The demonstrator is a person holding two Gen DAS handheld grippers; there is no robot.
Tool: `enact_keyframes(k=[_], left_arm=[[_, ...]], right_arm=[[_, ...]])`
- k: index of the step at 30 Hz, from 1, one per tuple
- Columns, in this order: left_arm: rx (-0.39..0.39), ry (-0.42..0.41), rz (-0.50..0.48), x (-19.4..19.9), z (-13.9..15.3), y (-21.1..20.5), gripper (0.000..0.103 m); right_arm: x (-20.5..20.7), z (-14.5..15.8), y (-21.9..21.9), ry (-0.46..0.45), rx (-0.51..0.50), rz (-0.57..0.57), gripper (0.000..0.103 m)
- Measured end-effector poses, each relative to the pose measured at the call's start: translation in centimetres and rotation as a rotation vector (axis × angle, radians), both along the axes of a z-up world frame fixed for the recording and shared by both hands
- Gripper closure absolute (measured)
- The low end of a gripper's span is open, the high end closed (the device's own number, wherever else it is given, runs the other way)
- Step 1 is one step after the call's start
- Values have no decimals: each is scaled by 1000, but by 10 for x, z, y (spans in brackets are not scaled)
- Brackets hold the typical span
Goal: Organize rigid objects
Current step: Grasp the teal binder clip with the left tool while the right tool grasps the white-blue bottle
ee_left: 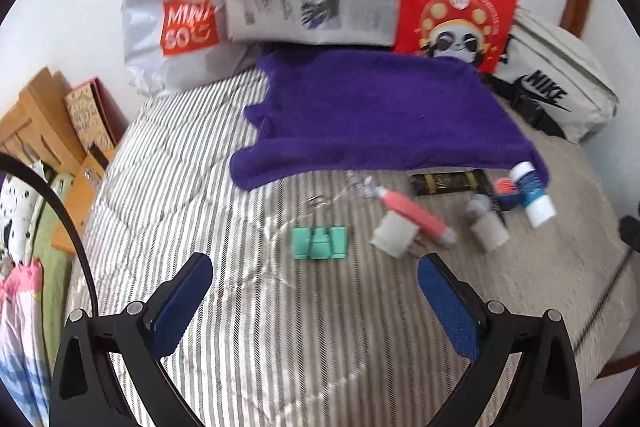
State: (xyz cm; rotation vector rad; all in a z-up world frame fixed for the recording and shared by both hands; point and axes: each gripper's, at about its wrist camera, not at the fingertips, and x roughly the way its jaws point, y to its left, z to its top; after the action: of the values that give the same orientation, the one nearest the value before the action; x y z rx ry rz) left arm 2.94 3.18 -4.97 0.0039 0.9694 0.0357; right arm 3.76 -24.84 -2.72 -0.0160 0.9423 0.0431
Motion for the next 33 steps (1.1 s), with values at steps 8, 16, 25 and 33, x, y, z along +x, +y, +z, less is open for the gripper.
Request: enact_keyframes(k=[8, 16, 25, 33], left_arm=[[20, 64, 22, 30, -51, 10, 12], [-30, 26, 13, 43, -67, 7, 31], [10, -58, -58, 37, -67, -4, 53], [-10, -61, -82, 37, -65, -2, 63]], right_arm=[[13, -21, -5, 40, -7, -8, 0], [24, -40, -12, 95, -29, -28, 0], [39, -57, -12, 113, -30, -24, 2], [69, -70, -5, 105, -9, 4, 6]])
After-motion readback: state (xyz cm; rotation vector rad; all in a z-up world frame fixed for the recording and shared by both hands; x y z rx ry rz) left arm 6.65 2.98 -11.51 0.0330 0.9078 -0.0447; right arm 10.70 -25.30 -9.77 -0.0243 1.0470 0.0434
